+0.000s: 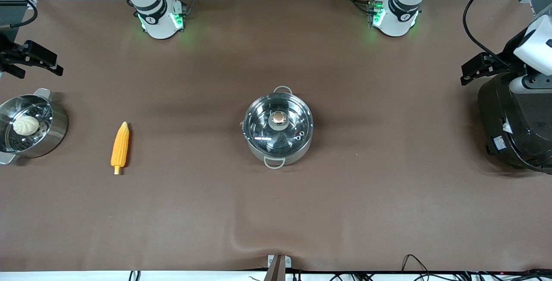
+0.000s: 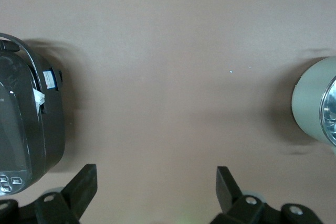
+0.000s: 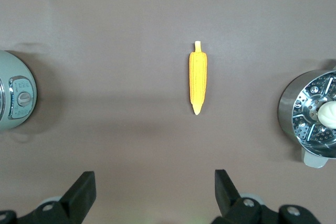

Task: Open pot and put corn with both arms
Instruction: 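Reach the left gripper to the glass lid knob on the steel pot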

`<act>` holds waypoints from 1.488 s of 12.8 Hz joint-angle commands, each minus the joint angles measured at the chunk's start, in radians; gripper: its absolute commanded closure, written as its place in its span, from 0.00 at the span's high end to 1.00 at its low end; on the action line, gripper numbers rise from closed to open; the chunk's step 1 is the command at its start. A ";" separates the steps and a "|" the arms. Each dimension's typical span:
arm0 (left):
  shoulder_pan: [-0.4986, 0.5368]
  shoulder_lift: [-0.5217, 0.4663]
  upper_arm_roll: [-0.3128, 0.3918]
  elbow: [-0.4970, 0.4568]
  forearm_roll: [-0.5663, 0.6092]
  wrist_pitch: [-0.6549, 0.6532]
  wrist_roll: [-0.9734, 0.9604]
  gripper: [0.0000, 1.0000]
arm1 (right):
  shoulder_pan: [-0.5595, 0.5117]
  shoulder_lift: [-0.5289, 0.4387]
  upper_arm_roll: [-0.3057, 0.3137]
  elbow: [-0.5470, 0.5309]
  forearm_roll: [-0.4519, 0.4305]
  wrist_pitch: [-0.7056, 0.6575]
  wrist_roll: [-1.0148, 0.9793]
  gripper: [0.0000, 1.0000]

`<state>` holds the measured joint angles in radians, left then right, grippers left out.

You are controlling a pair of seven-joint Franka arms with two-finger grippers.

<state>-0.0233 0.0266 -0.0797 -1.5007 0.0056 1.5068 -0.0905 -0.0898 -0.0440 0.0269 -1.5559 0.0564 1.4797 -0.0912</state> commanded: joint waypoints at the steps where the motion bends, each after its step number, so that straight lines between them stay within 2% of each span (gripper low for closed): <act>1: 0.000 0.010 -0.002 0.005 -0.026 -0.016 0.020 1.00 | -0.007 -0.002 0.001 -0.003 0.006 0.005 -0.001 1.00; 4: -0.068 0.068 -0.035 0.007 -0.035 0.009 -0.007 1.00 | -0.008 -0.002 0.001 -0.003 0.006 0.007 -0.002 1.00; 7: -0.193 0.142 -0.035 0.025 -0.039 0.070 -0.145 1.00 | -0.008 0.004 0.001 -0.003 0.006 0.007 -0.002 1.00; 10: -0.335 0.269 -0.034 0.112 -0.035 0.120 -0.404 1.00 | -0.027 0.026 -0.002 -0.007 0.002 0.016 -0.002 1.00; 13: -0.440 0.395 -0.031 0.206 -0.036 0.240 -0.610 1.00 | -0.036 0.045 -0.002 -0.010 0.002 0.025 -0.004 1.00; 19: -0.581 0.524 -0.012 0.214 -0.032 0.381 -0.848 1.00 | -0.080 0.197 -0.002 -0.016 0.002 0.085 -0.004 1.00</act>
<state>-0.5624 0.4983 -0.1137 -1.3283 -0.0170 1.8645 -0.8882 -0.1500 0.1021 0.0137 -1.5824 0.0556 1.5504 -0.0920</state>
